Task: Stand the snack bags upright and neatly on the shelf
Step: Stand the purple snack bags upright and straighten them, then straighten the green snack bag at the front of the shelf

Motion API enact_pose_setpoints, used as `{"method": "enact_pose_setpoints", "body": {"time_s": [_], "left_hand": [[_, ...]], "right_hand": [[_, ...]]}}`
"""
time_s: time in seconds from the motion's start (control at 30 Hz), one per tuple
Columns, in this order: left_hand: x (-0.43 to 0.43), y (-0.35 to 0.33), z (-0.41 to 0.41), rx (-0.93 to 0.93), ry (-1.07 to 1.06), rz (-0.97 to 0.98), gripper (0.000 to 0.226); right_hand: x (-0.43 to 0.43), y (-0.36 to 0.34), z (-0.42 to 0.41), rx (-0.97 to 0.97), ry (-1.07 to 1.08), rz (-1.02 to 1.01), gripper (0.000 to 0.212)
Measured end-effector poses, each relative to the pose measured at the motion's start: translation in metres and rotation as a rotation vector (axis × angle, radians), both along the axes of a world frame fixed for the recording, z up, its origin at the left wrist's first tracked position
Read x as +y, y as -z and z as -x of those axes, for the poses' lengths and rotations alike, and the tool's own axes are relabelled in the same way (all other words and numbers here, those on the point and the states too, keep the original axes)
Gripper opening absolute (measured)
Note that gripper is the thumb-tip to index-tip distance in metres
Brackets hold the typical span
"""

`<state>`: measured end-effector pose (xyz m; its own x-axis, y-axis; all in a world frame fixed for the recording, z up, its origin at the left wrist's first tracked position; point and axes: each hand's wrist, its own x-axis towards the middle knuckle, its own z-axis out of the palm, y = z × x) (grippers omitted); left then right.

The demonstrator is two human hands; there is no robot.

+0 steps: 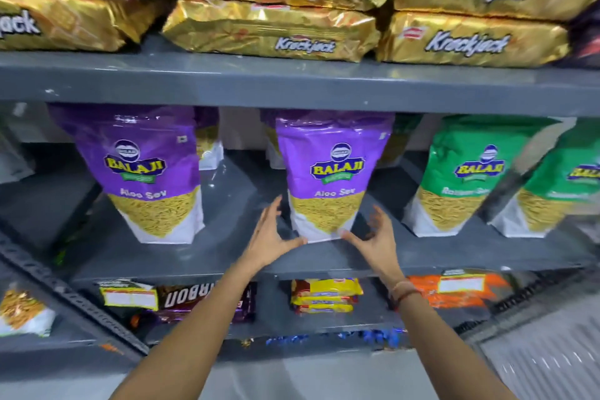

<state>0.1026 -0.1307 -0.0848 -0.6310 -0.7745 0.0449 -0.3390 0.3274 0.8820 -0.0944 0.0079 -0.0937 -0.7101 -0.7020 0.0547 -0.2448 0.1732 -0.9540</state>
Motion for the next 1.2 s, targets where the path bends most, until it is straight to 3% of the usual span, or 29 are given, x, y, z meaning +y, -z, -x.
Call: {"method": "enact_pose_setpoints", "body": {"time_s": [0.1,0.2,0.37,0.77,0.87,0.97,1.03,1.1,1.2], "left_hand": [[-0.005,-0.002,0.02,0.025,0.079,-0.135,0.097],[0.0,-0.001,0.029,0.022,0.014,-0.216,0.083],[0.004,-0.001,0.018,0.017,-0.098,-0.164,0.067],[-0.001,-0.008,-0.015,-0.073,-0.15,-0.131,0.06],[0.012,-0.004,-0.013,-0.048,-0.255,-0.063,0.057],[0.043,0.009,-0.008,0.099,-0.475,0.042,0.04],[0.068,0.018,0.001,0.128,-0.574,0.115,0.029],[0.088,0.022,0.017,0.142,-0.497,0.137,0.023],[0.101,0.016,0.058,0.103,-0.227,0.116,0.016]], "right_hand": [[-0.019,-0.006,0.013,-0.136,-0.196,-0.081,0.102],[-0.028,-0.005,0.013,-0.145,-0.293,-0.087,0.079],[-0.025,-0.004,-0.002,-0.096,-0.306,-0.085,0.056],[-0.043,-0.006,-0.034,-0.055,-0.33,-0.076,0.06],[-0.033,-0.004,-0.031,-0.107,-0.347,-0.04,0.062],[-0.011,0.0,-0.015,-0.084,-0.248,0.009,0.062],[0.013,0.001,0.005,-0.024,-0.119,0.045,0.043],[0.04,0.001,0.028,0.018,0.008,0.11,0.027],[0.075,-0.004,0.064,0.071,0.208,0.216,0.031]]}}
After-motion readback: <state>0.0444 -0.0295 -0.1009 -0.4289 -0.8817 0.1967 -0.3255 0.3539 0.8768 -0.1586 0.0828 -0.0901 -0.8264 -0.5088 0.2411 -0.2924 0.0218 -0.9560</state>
